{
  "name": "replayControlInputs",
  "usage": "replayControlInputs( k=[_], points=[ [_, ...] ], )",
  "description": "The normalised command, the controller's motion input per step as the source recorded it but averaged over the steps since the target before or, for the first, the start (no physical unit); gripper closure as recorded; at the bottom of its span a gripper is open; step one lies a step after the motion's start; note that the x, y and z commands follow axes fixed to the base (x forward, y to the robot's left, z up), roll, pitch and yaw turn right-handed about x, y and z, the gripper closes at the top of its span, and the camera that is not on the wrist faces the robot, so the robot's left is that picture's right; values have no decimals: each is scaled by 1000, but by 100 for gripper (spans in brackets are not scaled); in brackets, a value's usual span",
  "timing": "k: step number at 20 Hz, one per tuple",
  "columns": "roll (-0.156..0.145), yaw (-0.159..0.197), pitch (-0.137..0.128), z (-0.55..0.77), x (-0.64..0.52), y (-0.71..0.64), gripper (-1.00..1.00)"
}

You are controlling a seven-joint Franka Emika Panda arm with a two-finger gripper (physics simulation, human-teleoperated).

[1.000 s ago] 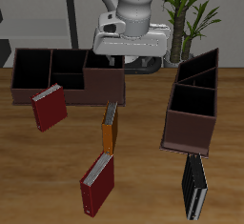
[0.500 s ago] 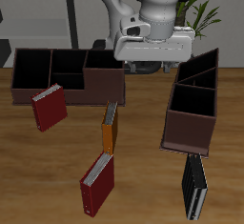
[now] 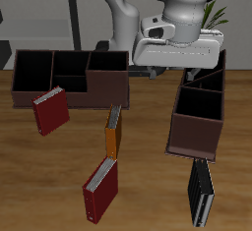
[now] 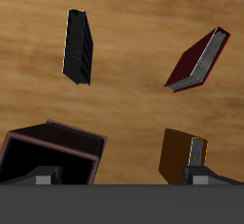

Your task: Place the striped book into the left desk caddy's left compartment

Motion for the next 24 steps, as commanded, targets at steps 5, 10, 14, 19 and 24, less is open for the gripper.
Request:
replayControlInputs(
  k=[5, 10, 14, 19, 24],
  points=[
    [-23, -26, -37, 126, 455, 151, -100],
    [4, 11, -18, -31, 394, 127, -100],
    [25, 30, -20, -184, 361, 158, -100],
    [25, 7, -27, -228, 217, 134, -100],
    [-13, -31, -31, -329, 244, -18, -100]
  ],
)
